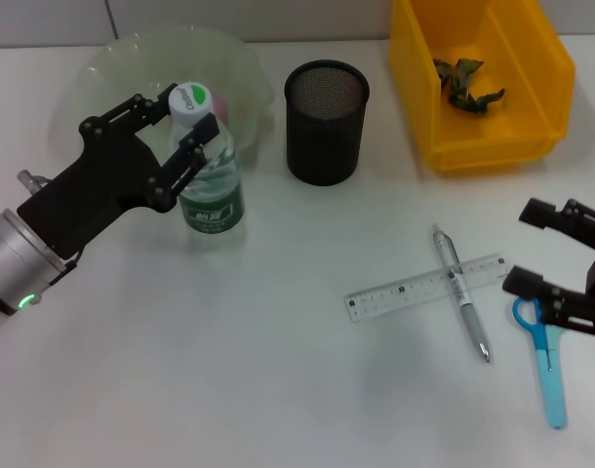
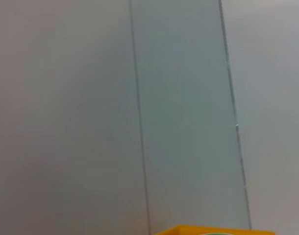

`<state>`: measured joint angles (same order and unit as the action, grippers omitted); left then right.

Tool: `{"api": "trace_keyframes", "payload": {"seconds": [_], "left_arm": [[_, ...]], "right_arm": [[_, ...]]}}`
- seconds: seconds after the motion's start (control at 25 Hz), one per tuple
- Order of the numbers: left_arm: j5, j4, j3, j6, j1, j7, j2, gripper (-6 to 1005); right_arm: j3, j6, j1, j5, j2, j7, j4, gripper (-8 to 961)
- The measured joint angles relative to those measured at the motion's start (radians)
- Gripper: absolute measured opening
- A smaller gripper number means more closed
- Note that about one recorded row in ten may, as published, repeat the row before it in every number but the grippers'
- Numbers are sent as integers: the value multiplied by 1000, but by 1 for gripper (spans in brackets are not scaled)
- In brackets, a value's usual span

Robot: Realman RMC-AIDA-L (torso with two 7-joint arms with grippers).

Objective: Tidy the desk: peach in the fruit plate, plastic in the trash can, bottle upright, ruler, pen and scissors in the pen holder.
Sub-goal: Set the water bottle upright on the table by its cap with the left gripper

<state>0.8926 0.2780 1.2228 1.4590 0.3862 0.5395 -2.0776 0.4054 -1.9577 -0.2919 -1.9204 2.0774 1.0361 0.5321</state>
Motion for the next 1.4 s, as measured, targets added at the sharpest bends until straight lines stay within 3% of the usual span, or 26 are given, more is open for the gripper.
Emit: {"api": "trace_keyframes", "payload": {"seconds": [0.88, 1.24, 1.4], "left_arm": [[-118, -98, 1, -32, 8, -4, -3, 602], [-131, -92, 0, 44, -18, 2, 1, 742], [-147, -78, 2, 174, -60, 41, 12, 791]], "right_arm": [[-28, 2, -13, 39, 1, -4, -17, 852], [-28, -5, -7, 49, 1, -4, -18, 852], [-33, -13, -2, 60, 1, -2, -18, 852]]}}
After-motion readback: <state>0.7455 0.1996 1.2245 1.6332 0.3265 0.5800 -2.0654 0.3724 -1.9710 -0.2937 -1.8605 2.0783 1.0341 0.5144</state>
